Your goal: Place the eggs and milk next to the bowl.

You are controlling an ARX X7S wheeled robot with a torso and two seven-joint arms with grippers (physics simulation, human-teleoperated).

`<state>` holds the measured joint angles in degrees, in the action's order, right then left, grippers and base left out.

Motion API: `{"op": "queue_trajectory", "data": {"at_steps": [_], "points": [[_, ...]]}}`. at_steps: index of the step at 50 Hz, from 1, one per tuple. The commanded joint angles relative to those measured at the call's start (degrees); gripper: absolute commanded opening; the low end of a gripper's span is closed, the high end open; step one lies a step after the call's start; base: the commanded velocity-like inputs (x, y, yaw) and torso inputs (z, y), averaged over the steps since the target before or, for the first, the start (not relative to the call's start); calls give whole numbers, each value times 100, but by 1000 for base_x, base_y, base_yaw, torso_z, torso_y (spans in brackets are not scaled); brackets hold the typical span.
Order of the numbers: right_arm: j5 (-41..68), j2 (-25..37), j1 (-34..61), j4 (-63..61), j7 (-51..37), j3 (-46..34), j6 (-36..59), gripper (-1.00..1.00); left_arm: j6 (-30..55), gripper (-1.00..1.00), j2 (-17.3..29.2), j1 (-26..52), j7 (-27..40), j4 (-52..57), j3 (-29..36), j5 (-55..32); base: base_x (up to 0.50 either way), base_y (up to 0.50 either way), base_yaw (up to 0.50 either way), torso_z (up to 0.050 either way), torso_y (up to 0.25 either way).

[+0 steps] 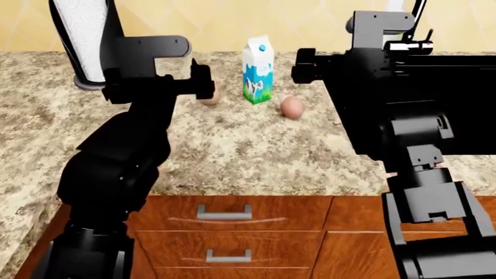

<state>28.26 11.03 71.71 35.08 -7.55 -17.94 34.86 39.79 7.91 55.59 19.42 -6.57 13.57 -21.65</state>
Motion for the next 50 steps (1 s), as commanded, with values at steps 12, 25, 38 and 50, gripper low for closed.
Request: {"op": "queue_trajectory", "data": {"at_steps": [12, 25, 38, 50], "points": [[173, 46, -58, -448, 50, 9, 61, 100, 142, 100, 120, -47, 51, 289, -25, -193, 500, 1, 0, 0, 0], [311, 38, -77, -421, 21, 120, 90, 100, 119, 100, 165, -49, 54, 288, -52, -268, 256, 0, 0, 0, 1], [501, 239, -256, -1098, -176, 286, 263, 100, 109, 100, 231, -1, 93, 282, -88, -307, 208, 0, 0, 0, 0], [1054, 692, -308, -2496, -90, 282, 1191, 100, 137, 100, 274, -27, 105, 379, -126, -403, 0, 0, 0, 0, 0]]}}
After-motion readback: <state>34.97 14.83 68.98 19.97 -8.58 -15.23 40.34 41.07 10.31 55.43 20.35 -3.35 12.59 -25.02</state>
